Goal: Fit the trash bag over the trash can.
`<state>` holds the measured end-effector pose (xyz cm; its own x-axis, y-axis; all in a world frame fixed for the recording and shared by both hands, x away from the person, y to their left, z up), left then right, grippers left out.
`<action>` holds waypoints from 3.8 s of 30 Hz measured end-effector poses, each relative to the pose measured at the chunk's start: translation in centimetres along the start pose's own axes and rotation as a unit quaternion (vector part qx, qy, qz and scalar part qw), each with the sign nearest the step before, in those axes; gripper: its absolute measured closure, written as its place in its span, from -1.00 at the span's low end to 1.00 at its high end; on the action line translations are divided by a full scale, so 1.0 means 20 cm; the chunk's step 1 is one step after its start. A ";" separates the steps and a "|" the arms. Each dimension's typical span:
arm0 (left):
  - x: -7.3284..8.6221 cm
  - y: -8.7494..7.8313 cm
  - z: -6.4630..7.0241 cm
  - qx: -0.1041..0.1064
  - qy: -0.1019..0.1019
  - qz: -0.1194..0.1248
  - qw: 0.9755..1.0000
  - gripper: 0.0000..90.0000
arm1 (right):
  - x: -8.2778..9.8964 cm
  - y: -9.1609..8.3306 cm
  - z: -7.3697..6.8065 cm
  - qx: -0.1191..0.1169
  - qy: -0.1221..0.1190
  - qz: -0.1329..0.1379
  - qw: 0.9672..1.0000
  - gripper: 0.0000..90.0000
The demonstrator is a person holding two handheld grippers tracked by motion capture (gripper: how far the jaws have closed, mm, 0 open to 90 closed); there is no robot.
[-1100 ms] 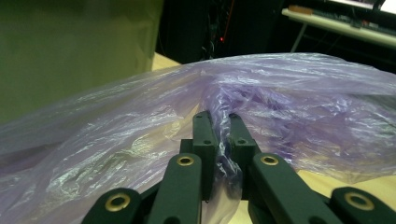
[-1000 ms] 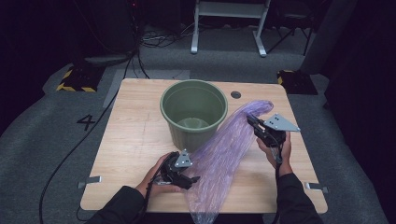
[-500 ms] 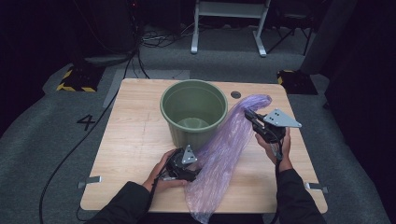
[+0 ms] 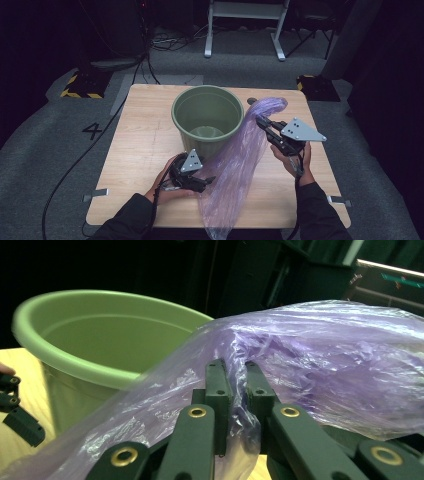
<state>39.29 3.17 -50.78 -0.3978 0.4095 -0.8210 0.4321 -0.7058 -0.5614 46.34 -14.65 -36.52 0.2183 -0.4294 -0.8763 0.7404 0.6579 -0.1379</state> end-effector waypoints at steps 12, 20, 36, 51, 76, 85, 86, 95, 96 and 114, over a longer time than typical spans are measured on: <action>-0.17 -0.15 0.11 0.031 0.003 0.060 0.998 -0.54 | -0.14 0.03 -0.08 -0.029 -0.032 0.024 0.999 0.88; -0.23 -0.15 0.19 0.036 0.019 0.066 0.997 -0.56 | -0.20 0.10 -0.15 -0.052 -0.066 0.022 0.996 0.88; -0.29 -0.03 0.16 -0.026 0.012 0.055 0.998 -0.38 | -0.33 0.13 -0.31 -0.116 -0.080 0.060 0.988 0.88; -0.20 -0.08 0.06 -0.067 0.048 0.035 0.996 0.75 | -0.38 0.16 -0.40 -0.154 -0.065 0.077 0.983 0.90; -0.17 -0.23 -0.02 -0.072 0.039 0.055 0.995 0.92 | -0.31 0.40 -0.40 -0.142 -0.028 -0.021 0.989 -0.04; -0.20 -0.27 0.00 -0.070 0.045 0.069 0.994 0.92 | -0.30 0.37 -0.37 -0.144 -0.026 -0.029 0.989 0.82; -0.20 -0.27 0.01 -0.068 0.048 0.069 0.994 0.92 | -0.30 0.38 -0.37 -0.148 -0.021 -0.033 0.988 0.83; -0.25 -0.30 0.00 -0.067 0.041 0.090 0.993 0.91 | -0.28 0.49 -0.36 -0.153 0.013 -0.098 0.983 0.07; -0.26 -0.31 -0.01 -0.068 0.041 0.092 0.993 0.91 | -0.28 0.49 -0.36 -0.154 0.016 -0.099 0.983 -0.01; -0.31 -0.33 -0.01 -0.069 0.037 0.101 0.992 0.88 | -0.29 0.45 -0.24 -0.131 0.010 -0.082 0.988 0.42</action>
<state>39.03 5.37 -41.89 -0.2325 0.3126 -0.9210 0.6051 -0.6948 -0.3886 48.60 -3.24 -34.87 0.0950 -0.5332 -0.8406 0.5741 0.7192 -0.3913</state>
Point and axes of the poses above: each handheld gripper's, and its own axes: y roughly forward along the jaws, x roughly out of its underside, z roughly to its right, the point moved 10 cm from there along y, roughly forward along the jaws, and after that the axes turned 11 degrees about -y, right-handed, at the moved point
